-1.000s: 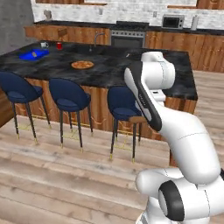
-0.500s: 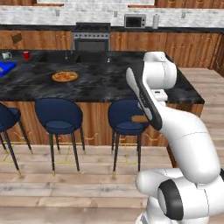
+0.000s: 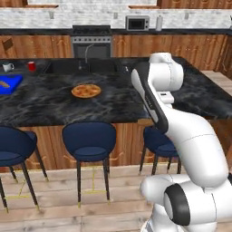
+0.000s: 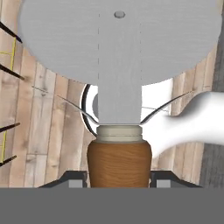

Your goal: Take the pizza cutter from the drawer on the left and place it on the dining counter for cutting.

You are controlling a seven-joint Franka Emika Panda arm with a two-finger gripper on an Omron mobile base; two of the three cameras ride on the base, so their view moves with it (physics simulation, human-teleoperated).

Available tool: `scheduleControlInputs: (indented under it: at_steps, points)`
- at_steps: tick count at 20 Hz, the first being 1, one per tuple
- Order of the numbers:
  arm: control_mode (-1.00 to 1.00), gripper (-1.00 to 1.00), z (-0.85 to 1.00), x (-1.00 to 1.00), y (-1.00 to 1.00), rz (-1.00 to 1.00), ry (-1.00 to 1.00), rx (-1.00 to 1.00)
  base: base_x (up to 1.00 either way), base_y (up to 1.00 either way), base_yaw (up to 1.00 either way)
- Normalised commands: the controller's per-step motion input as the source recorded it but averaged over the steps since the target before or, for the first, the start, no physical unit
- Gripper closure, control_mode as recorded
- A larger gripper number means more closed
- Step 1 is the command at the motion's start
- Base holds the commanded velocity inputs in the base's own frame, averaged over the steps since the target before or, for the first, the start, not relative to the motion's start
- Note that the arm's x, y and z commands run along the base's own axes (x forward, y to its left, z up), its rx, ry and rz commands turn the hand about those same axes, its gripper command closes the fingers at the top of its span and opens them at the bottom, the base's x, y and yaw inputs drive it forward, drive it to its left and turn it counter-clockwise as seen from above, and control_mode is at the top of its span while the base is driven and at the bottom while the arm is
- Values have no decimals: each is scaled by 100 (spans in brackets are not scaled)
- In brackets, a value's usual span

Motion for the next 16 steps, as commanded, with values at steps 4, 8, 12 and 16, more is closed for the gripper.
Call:
scheduleControlInputs:
  at_steps: [4, 8, 12, 16]
  points:
    - [100, 100, 0, 0, 0, 0, 0, 0, 95, 100, -16]
    - [100, 100, 0, 0, 0, 0, 0, 0, 94, 77, -9]
    - [100, 100, 0, 0, 0, 0, 0, 0, 83, 20, -13]
    - [100, 100, 0, 0, 0, 0, 0, 0, 64, 21, -28]
